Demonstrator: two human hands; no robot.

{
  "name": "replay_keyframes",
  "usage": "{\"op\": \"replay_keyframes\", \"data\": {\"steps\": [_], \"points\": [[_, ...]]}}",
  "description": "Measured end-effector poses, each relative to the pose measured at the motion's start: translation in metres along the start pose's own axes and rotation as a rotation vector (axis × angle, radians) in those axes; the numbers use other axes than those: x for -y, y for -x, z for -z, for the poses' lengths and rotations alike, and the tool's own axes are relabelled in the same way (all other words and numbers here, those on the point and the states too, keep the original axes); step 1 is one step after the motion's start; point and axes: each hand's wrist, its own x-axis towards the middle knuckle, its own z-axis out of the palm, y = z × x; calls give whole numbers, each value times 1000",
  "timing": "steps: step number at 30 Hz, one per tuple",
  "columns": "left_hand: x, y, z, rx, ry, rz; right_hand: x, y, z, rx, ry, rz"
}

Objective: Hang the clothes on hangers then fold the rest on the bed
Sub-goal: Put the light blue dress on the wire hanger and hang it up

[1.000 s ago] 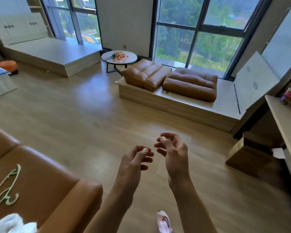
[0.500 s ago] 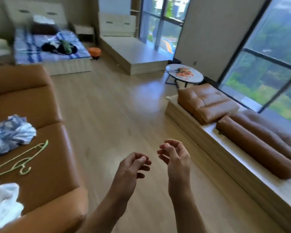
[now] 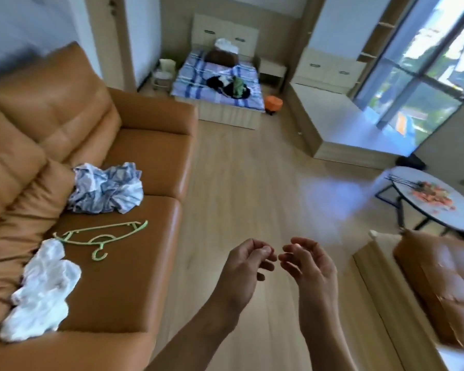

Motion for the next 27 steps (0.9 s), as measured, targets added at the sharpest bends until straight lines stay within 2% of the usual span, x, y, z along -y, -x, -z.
{"op": "replay_keyframes", "data": {"steps": [14, 21, 27], "points": [[-34, -196, 74, -565, 215, -60, -18, -226, -183, 661, 55, -76], [-91, -286, 94, -829, 301, -180, 16, -349, -256, 878, 81, -81], [-105, -337, 129, -1029, 325, -198, 3, -397, -325, 1016, 118, -145]]}}
